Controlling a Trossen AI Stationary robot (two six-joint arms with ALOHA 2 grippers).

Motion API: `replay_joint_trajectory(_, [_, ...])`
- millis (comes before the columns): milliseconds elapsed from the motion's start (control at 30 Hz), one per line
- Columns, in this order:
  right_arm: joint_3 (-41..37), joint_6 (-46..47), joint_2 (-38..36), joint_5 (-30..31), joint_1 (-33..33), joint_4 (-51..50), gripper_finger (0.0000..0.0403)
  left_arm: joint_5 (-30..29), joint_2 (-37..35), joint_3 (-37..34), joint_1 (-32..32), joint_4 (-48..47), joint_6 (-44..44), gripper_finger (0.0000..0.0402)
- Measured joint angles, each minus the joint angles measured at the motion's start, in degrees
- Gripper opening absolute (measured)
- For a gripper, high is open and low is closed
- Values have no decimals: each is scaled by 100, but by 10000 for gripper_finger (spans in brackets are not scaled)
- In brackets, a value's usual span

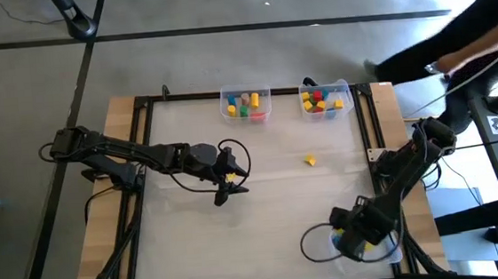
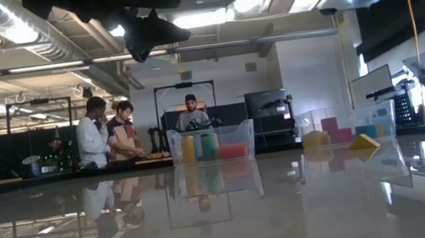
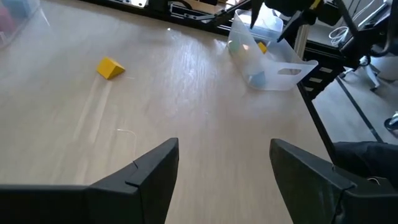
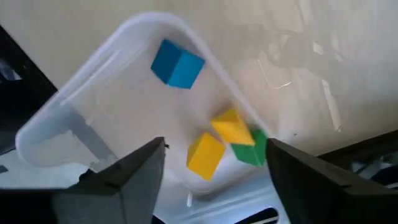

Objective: Sort blocks by size
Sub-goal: Put the yellow triangle block into the bottom transparent bin

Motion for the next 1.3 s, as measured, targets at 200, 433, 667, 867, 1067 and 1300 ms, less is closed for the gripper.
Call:
replay_joint_trajectory(200, [0,-1043,-4,-25,-712,-253,313,0,0,0,0,-3,0,239])
replay_joint_trajectory(433, [2,-2384,-5,941,-1510,-404,309,0,0,0,0,-4,0,239])
replay_joint_trajectory(667, [-307,-3283,-119,1982,-2494,-319,308,0,0,0,0,-3,0,239])
replay_joint_trajectory(867, [-1218,-3751,-530,2682,-3604,374,308,-1,0,0,0,2,2,239])
replay_joint_trajectory(1067, [-2169,-4042,-745,2788,-4681,1683,308,-2,0,-2,0,-1,1,239])
replay_joint_trajectory(1300, [-2872,-4248,-748,2661,-5117,3323,308,-2,0,-1,0,-2,2,239])
